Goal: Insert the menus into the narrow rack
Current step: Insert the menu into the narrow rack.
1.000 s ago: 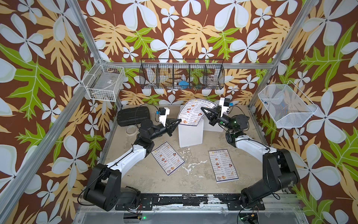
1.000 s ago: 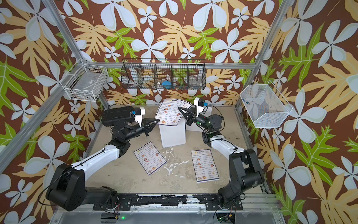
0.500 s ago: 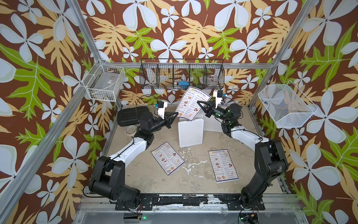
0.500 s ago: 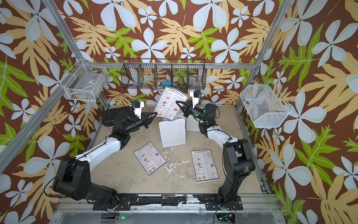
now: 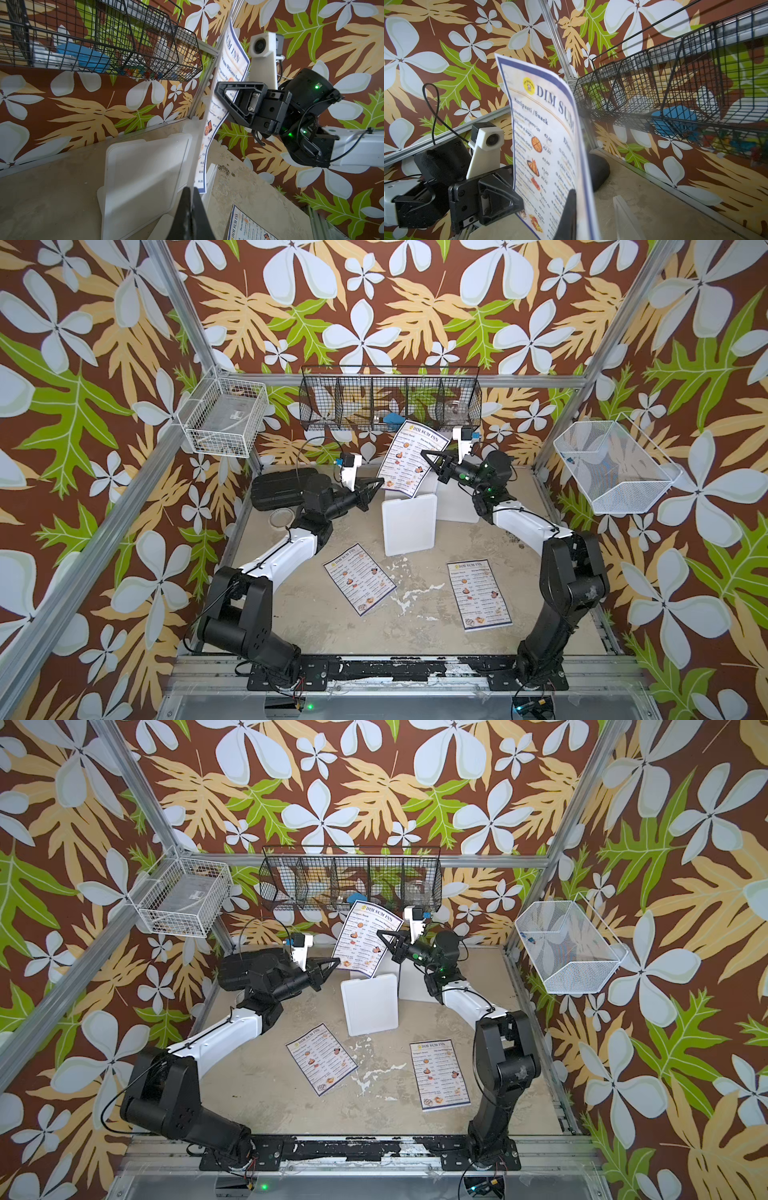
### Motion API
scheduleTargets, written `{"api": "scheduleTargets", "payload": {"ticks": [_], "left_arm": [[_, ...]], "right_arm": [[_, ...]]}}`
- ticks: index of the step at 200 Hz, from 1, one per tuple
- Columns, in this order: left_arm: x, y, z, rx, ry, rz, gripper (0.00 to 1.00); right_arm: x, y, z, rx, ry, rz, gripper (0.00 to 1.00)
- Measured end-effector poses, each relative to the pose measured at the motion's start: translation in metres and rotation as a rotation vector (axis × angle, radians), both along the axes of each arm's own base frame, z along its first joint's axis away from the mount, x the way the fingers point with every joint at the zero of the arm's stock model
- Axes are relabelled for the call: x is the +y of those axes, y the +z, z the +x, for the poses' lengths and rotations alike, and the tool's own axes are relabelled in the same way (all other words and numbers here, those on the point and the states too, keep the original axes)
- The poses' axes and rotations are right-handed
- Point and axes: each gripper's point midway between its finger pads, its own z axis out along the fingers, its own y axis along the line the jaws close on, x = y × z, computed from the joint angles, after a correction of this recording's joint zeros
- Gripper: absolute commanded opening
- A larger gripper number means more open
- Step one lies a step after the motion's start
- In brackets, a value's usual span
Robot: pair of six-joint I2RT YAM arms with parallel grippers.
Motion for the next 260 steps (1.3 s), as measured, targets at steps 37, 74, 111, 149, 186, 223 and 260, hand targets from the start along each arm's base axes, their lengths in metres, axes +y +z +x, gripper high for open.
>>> {"api": "scheduleTargets", "payload": {"ticks": [37, 74, 111, 149, 186, 223, 260], "left_arm": [[0.0, 0.005, 0.001, -0.008, 0.003, -0.003, 0.04], [0.001, 0.008, 0.001, -0.012, 0.006, -0.005, 0.04], [0.001, 0.007, 0.002, -0.007, 0.007, -0.004, 0.04], [0.0, -0.002, 0.005, 0.014, 0.008, 0.003, 0.04], [-0.001, -0.008, 0.007, 0.03, 0.007, 0.004, 0.04], [-0.001, -0.01, 0.007, 0.035, 0.006, 0.003, 0.04], [-0.001, -0.011, 0.005, 0.04, 0.003, 0.001, 0.04]], "right_arm": [[0.0, 0.006, 0.002, -0.005, 0.001, 0.001, 0.0], [0.001, 0.009, 0.003, -0.007, 0.008, 0.003, 0.0], [0.002, 0.007, 0.004, -0.002, 0.016, 0.002, 0.0], [0.003, -0.002, 0.007, 0.018, 0.016, -0.001, 0.0], [0.003, -0.008, 0.009, 0.032, 0.018, -0.003, 0.0], [0.002, -0.012, 0.008, 0.059, 0.021, 0.003, 0.0], [0.002, -0.01, 0.005, 0.066, 0.024, 0.004, 0.0]]}}
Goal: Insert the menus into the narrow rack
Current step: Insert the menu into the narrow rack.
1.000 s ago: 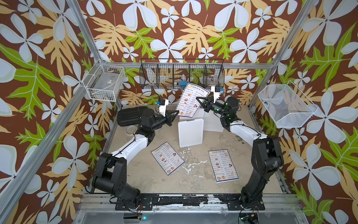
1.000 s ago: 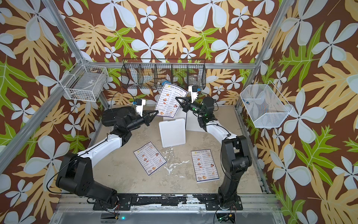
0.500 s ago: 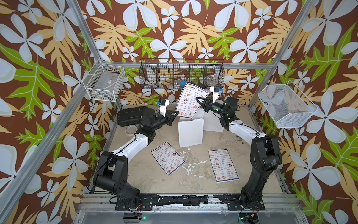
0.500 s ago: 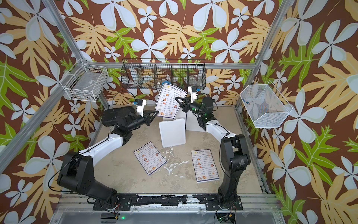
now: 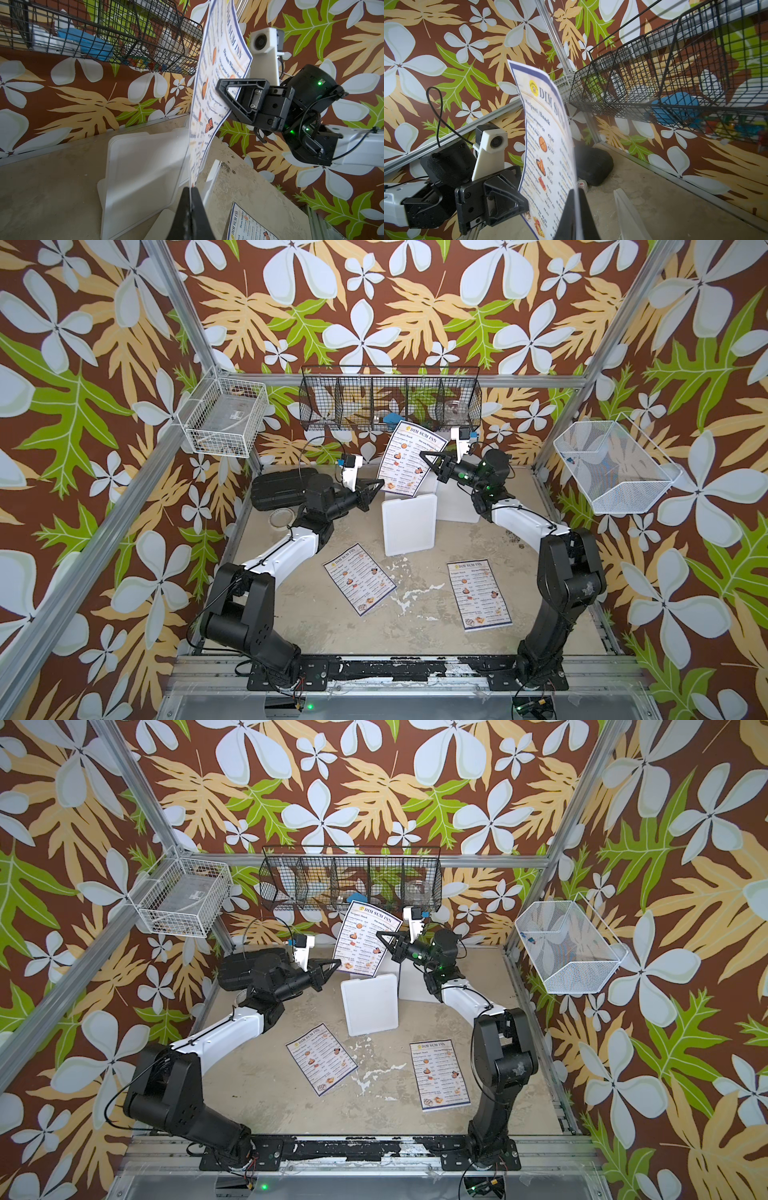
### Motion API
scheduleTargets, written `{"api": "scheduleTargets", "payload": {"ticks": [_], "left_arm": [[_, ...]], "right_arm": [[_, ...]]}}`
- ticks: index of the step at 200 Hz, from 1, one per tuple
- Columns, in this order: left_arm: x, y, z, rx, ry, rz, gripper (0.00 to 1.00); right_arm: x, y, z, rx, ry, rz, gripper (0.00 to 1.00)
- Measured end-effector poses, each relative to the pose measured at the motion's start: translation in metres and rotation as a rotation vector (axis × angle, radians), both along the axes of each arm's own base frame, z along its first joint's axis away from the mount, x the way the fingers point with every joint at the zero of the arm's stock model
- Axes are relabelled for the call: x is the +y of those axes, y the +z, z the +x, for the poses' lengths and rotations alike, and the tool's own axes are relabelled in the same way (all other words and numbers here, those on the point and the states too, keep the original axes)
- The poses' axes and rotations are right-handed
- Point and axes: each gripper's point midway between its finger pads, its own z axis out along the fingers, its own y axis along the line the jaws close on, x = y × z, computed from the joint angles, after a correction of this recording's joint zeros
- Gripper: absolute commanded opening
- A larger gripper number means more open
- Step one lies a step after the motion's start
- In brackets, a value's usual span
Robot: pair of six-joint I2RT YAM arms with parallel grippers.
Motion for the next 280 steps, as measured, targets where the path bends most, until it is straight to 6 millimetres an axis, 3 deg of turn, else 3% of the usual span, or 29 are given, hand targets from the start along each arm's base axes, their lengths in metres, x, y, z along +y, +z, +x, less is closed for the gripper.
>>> {"api": "scheduleTargets", "payload": {"ticks": [158, 225, 280], "left_arm": [[0.0, -0.002, -0.001, 0.012, -0.003, -0.009, 0.04], [0.001, 0.011, -0.006, -0.015, -0.004, -0.018, 0.03], [0.0, 0.004, -0.003, 0.0, -0.004, -0.013, 0.03]], "right_arm": [[-0.001, -0.008, -0.004, 0.036, -0.001, -0.008, 0.0], [-0.004, 0.011, -0.014, 0.007, -0.004, -0.001, 0.0], [-0.004, -0.001, -0.005, 0.056, -0.025, -0.013, 0.0]]}}
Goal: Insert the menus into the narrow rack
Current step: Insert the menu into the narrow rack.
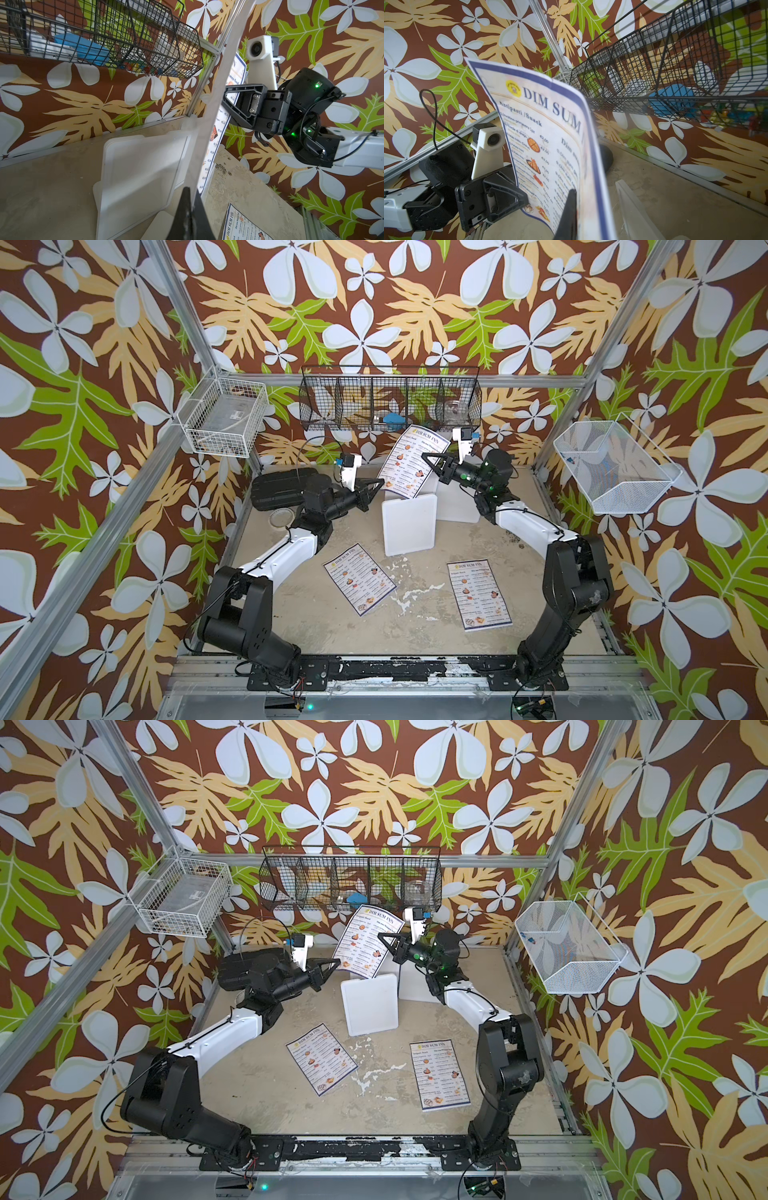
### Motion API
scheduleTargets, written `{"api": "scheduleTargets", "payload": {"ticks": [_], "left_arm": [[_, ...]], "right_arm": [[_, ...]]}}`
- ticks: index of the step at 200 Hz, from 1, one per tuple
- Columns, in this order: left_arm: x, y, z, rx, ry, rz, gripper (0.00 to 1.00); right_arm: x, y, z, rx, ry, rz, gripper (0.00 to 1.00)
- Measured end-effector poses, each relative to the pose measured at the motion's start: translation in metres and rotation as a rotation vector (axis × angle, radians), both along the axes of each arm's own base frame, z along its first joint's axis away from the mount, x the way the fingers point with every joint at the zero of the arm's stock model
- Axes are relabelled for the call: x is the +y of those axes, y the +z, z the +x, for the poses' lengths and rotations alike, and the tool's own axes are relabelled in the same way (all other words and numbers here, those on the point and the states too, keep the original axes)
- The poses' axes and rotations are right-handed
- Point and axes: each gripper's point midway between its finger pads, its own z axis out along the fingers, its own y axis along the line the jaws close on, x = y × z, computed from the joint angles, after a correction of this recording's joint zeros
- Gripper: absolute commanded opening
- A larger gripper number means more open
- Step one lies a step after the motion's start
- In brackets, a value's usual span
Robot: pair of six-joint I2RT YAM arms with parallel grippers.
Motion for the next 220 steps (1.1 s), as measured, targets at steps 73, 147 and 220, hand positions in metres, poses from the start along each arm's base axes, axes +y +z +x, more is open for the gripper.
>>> {"api": "scheduleTargets", "payload": {"ticks": [73, 147, 220], "left_arm": [[-0.002, -0.005, 0.006, 0.018, -0.004, -0.001, 0.03], [-0.003, -0.005, 0.003, 0.022, -0.018, 0.0, 0.03], [-0.002, -0.004, -0.001, 0.021, -0.019, 0.0, 0.34]], "right_arm": [[0.0, -0.008, 0.006, 0.019, -0.015, -0.022, 0.0], [-0.001, -0.017, 0.002, 0.034, -0.014, -0.039, 0.0], [-0.002, -0.026, -0.005, 0.036, 0.001, -0.057, 0.0]]}}
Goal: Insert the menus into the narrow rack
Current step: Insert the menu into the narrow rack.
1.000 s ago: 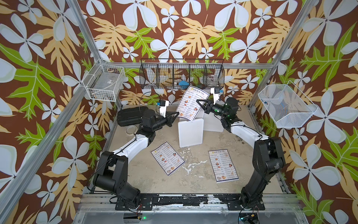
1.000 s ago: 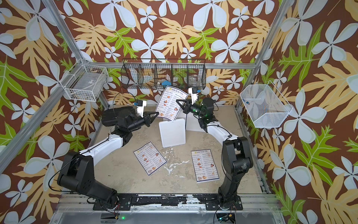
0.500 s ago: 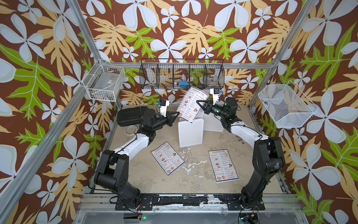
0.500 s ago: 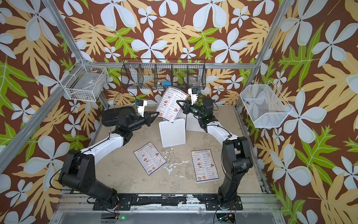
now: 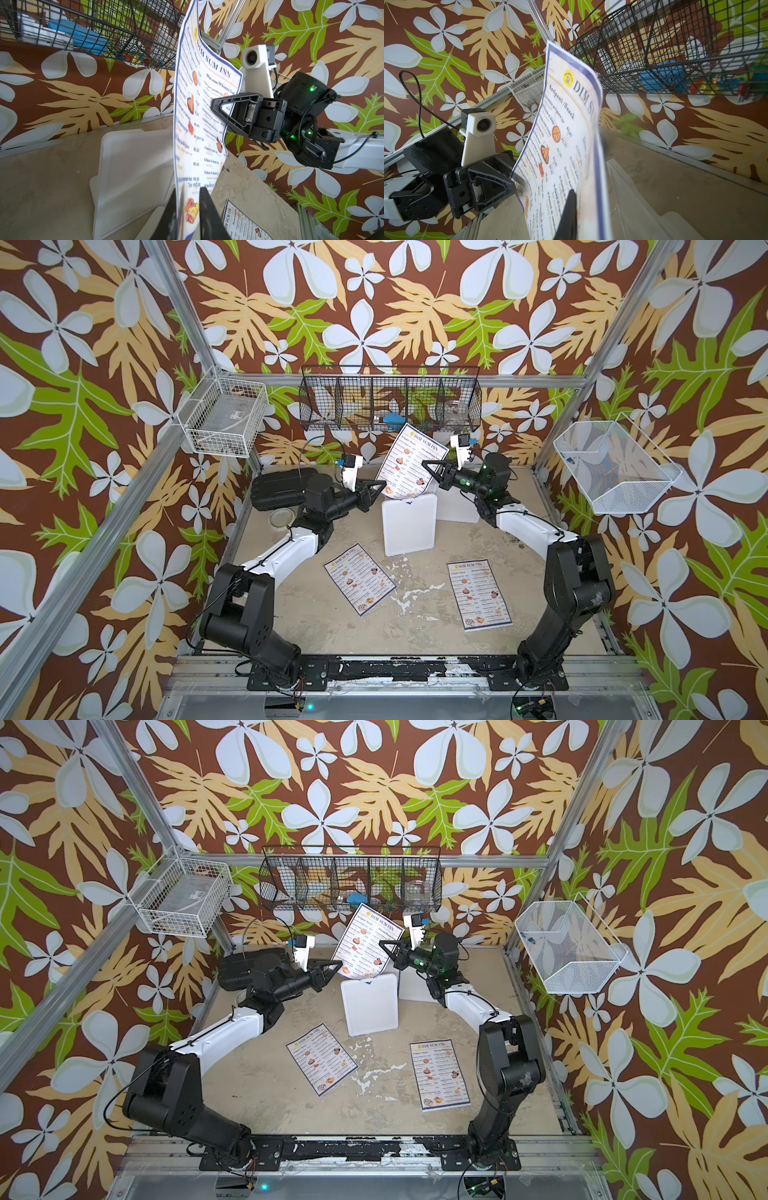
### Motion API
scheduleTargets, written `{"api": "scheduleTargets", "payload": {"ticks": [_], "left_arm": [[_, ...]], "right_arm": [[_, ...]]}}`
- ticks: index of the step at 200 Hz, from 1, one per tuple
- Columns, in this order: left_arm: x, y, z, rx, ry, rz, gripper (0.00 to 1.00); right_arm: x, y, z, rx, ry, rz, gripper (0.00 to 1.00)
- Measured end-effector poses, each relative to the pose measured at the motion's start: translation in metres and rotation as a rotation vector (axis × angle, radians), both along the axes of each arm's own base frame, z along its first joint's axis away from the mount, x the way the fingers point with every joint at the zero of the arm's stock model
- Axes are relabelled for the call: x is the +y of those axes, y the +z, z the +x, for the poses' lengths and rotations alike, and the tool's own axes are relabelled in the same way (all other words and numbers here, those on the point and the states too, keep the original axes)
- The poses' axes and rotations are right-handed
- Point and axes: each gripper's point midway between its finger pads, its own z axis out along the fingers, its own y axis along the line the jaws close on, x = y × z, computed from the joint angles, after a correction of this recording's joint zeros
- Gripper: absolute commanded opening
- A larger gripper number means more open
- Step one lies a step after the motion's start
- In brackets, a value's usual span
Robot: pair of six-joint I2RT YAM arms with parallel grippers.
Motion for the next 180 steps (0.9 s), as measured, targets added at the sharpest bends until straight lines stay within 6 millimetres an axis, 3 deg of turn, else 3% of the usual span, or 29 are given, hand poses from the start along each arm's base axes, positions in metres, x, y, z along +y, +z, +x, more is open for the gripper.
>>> {"api": "scheduleTargets", "payload": {"ticks": [26, 68, 105, 155, 180], "left_arm": [[0.001, -0.003, -0.002, 0.004, 0.002, 0.001, 0.51], [0.006, -0.008, -0.008, 0.005, 0.024, 0.007, 0.64], [0.015, -0.024, -0.026, 0.003, 0.049, 0.017, 0.64], [0.025, -0.077, -0.046, 0.077, 0.069, 0.046, 0.62], [0.02, -0.089, -0.05, 0.093, 0.058, 0.054, 0.6]], "right_arm": [[0.0, -0.003, -0.002, -0.004, 0.01, -0.007, 0.0], [-0.008, -0.003, 0.001, -0.012, -0.011, -0.014, 0.0], [-0.011, -0.004, 0.012, -0.006, -0.041, -0.022, 0.0], [-0.012, -0.017, 0.007, 0.013, -0.041, -0.05, 0.0], [-0.012, -0.015, 0.005, -0.004, -0.041, -0.063, 0.0]]}}
